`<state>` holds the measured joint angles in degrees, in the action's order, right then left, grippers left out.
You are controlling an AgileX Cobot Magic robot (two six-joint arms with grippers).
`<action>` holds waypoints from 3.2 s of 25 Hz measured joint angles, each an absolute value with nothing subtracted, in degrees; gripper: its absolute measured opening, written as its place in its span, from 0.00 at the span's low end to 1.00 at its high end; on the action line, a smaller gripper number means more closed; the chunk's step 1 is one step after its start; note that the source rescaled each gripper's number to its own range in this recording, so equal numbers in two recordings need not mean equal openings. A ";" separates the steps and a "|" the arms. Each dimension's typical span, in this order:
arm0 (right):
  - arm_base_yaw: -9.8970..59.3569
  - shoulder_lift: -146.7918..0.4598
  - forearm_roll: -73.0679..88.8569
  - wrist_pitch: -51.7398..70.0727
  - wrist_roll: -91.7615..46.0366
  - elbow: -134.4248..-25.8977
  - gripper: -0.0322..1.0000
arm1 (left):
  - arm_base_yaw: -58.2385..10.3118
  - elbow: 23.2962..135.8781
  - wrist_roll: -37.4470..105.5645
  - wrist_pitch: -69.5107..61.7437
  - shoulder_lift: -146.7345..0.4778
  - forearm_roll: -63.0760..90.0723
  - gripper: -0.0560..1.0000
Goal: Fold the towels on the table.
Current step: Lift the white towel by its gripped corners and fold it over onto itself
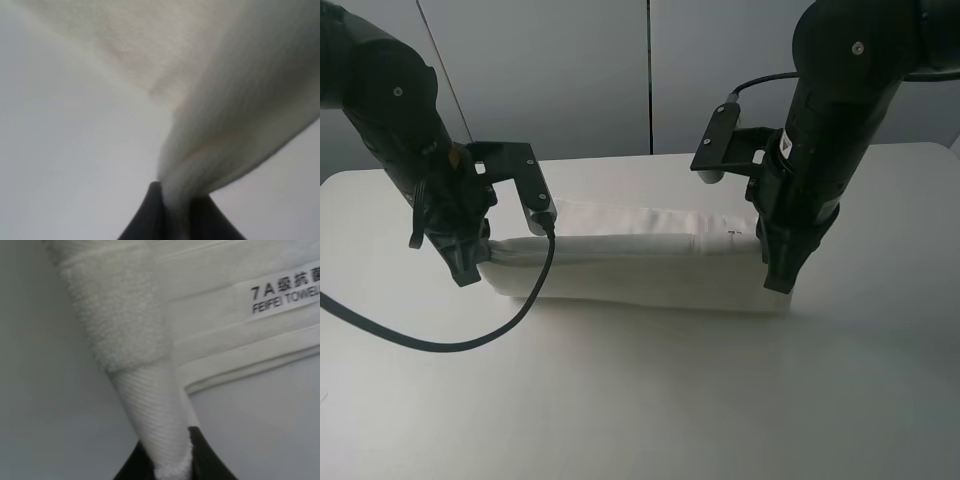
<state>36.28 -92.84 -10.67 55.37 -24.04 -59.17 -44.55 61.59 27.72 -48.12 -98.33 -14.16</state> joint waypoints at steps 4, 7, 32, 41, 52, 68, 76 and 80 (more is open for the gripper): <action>36.49 -92.34 -12.89 52.72 -22.49 -59.17 0.03 | -44.55 63.80 24.99 -47.50 -98.33 -17.74 0.05; 36.49 -92.25 -14.44 51.05 -20.76 -59.17 0.03 | -44.55 64.98 24.40 -46.57 -98.33 -19.88 0.05; 34.27 -98.25 -24.20 35.49 -10.51 -59.17 0.03 | -38.43 65.46 18.59 -31.16 -101.86 -28.51 0.05; 33.91 -100.86 -31.60 35.41 1.34 -59.17 0.30 | -37.80 65.46 17.98 -30.08 -103.79 -31.55 0.49; 33.83 -100.86 -36.75 36.07 12.29 -59.17 1.00 | -37.75 65.46 9.66 -30.08 -103.79 -36.21 1.00; 32.30 -100.86 -23.40 43.09 28.95 -60.38 1.00 | -32.51 68.94 -2.82 -33.88 -103.99 -19.12 1.00; 19.50 -100.86 1.84 47.90 20.13 -67.16 1.00 | -26.26 85.89 -4.81 -47.00 -111.71 -8.89 1.00; 17.23 -101.33 5.74 50.15 16.96 -67.62 1.00 | -26.26 94.08 -3.00 -54.33 -119.99 -3.59 1.00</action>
<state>17.23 -101.33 5.74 50.15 16.96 -67.62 -26.26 94.08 -3.00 -54.33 -119.99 -3.59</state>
